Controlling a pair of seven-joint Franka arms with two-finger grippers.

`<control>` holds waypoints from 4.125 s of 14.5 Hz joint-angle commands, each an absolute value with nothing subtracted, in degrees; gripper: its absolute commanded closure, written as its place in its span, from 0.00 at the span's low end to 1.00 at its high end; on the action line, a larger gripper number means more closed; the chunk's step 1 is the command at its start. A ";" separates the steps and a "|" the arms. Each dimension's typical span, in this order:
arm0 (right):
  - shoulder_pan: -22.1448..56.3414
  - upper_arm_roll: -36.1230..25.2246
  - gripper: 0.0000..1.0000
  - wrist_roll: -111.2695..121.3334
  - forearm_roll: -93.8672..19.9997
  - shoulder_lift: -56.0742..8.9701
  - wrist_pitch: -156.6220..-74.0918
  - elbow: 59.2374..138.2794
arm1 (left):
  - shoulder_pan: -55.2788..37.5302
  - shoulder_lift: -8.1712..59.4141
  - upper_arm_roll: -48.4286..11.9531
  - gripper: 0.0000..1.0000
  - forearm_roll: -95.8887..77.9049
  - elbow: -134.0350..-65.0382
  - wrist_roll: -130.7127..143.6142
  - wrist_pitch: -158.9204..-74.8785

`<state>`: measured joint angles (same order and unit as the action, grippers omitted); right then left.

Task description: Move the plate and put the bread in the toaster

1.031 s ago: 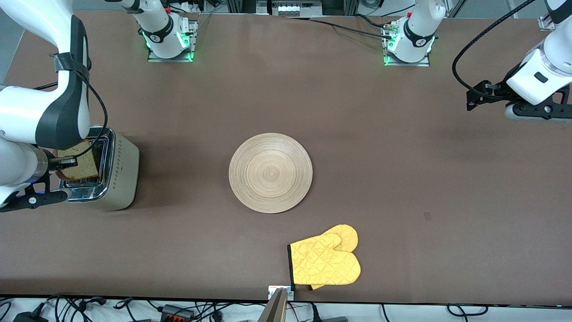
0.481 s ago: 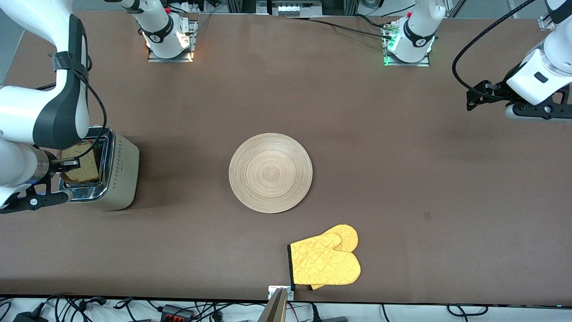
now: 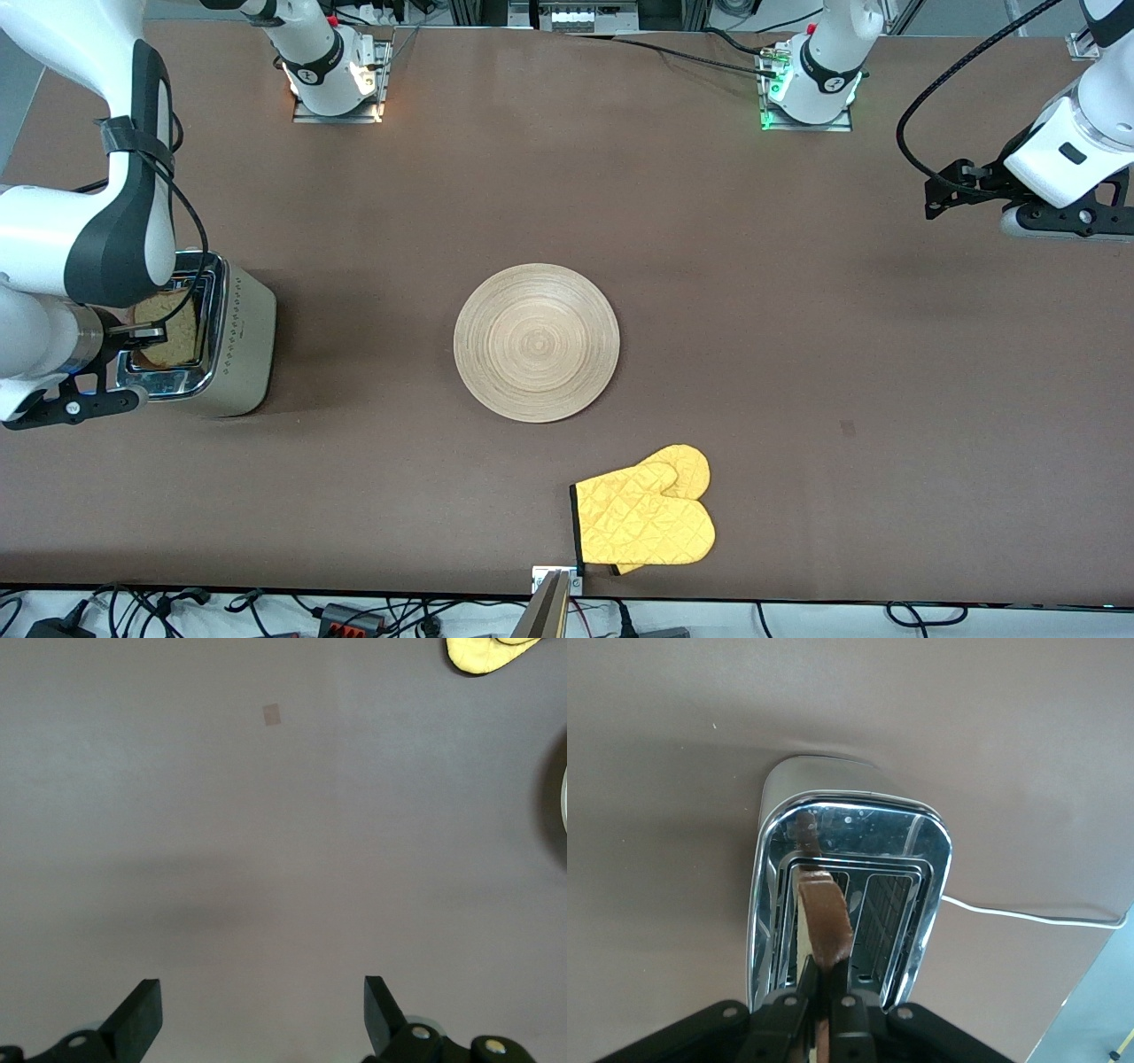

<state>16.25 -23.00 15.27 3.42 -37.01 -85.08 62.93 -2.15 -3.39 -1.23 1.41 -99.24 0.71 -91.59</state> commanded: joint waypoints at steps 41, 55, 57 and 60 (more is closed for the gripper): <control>4.40 -10.04 0.00 8.44 2.69 -6.78 -97.30 90.44 | -2.46 -2.02 -1.32 0.00 2.37 -96.24 1.41 -90.35; -4.04 0.44 0.00 2.64 -1.38 -0.09 -96.32 95.27 | -2.29 -2.11 -2.46 0.00 2.20 -96.24 1.41 -89.38; -5.44 0.44 0.00 3.51 -4.21 -1.14 -96.77 94.75 | -2.37 -2.02 -2.46 0.00 2.20 -95.89 1.49 -89.30; -7.47 0.44 0.00 3.43 -6.59 -1.14 -95.11 94.66 | -2.37 -2.02 -2.55 0.00 2.29 -95.89 1.41 -89.38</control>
